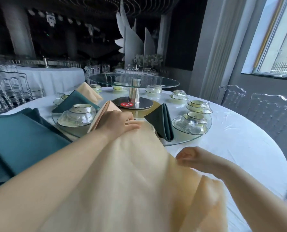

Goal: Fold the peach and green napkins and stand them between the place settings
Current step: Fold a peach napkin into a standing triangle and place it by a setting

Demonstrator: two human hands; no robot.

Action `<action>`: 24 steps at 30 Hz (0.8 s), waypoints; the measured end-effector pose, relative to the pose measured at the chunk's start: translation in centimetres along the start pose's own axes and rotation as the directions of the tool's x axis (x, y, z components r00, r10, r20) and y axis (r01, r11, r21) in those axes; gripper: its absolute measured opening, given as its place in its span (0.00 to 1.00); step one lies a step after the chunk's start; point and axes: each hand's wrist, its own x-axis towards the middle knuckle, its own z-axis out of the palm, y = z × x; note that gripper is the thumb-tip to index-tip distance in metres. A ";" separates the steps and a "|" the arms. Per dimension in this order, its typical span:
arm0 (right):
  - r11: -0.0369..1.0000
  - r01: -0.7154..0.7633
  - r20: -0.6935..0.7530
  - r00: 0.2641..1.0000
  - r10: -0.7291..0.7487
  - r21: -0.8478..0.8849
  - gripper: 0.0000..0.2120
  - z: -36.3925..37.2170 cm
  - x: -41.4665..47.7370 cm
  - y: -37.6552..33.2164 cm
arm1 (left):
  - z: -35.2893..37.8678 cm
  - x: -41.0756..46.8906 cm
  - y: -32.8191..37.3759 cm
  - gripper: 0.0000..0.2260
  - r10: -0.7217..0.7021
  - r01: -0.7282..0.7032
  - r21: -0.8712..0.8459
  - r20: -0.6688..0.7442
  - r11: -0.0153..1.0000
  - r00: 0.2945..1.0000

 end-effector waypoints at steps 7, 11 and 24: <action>0.972 0.063 -0.274 0.962 0.002 0.228 0.07 4.0 5.8 -0.9 | 4.0 4.1 -1.8 0.20 0.212 -0.216 0.001 -0.202 0.976 0.956; 0.975 0.165 -0.493 0.867 -0.074 0.145 0.19 2.2 8.8 -1.6 | 4.6 7.9 -2.5 0.21 0.060 -0.061 0.126 0.012 0.990 0.998; 0.994 0.060 -0.517 0.856 -0.003 0.094 0.18 2.1 13.3 -0.2 | 5.0 -1.0 -6.5 0.20 -0.059 0.058 -0.271 0.005 0.961 0.998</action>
